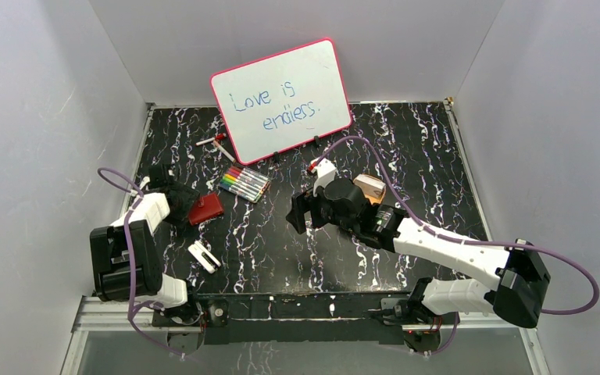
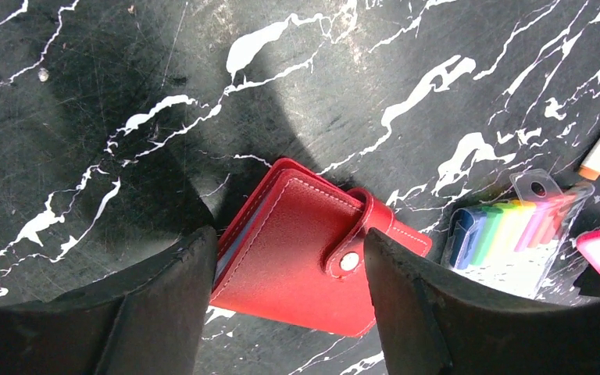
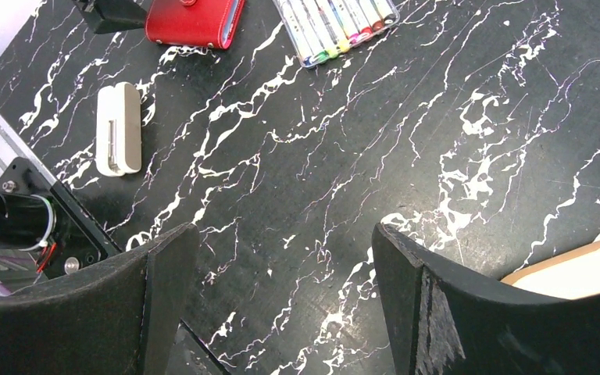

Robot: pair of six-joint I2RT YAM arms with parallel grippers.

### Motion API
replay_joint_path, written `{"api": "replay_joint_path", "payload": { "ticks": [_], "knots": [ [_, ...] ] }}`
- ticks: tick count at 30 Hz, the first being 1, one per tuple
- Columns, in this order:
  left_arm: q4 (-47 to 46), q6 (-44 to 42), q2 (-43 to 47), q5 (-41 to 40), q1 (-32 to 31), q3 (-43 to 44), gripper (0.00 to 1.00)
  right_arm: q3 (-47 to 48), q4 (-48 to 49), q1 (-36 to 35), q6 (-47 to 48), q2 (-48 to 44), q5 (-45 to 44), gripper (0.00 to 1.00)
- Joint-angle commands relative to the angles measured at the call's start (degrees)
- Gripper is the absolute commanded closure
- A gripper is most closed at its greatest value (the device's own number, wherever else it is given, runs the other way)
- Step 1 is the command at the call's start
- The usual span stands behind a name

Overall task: Put the credit cards into the card holder
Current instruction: Pick up the card holder from the center of the board.

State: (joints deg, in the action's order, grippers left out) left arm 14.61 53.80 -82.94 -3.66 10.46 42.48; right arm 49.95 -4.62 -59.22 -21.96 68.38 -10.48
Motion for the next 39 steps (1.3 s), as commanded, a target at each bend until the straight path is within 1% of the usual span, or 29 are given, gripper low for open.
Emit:
{"api": "replay_joint_path", "payload": {
  "ticks": [1, 6, 12, 17, 26, 33, 39],
  "knots": [
    [0.9, -0.9, 2.4, 3.1, 0.3, -3.4, 0.34, 0.4, 2.6, 0.1, 1.2, 0.1, -0.9, 0.10],
    [1.3, -1.4, 3.9, 3.1, 0.3, -5.7, 0.34, 3.3, 4.9, 0.2, 0.1, 5.2, 2.6, 0.10],
    [2.2, -0.8, 4.8, 3.1, 0.3, -6.0, 0.34, 9.8, 9.7, 1.4, -3.7, 16.2, 8.9, 0.12],
    [3.9, -0.6, 5.2, 2.2, 0.3, -5.5, 0.34, 15.0, 14.9, 2.8, -8.9, 26.4, 14.5, 0.15],
    [4.7, -0.2, 6.6, 2.0, 0.3, -6.2, 0.34, 25.8, 18.2, 2.9, -10.6, 41.9, 14.3, 0.19],
    [5.2, -0.9, 7.3, 1.7, 0.3, -5.8, 0.34, 30.3, 21.0, 2.9, -12.7, 47.6, 14.0, 0.20],
    [5.3, -0.9, 7.2, 1.5, 0.3, -5.9, 0.34, 34.3, 21.6, 2.9, -13.6, 51.9, 15.6, 0.23]
  ]
}}
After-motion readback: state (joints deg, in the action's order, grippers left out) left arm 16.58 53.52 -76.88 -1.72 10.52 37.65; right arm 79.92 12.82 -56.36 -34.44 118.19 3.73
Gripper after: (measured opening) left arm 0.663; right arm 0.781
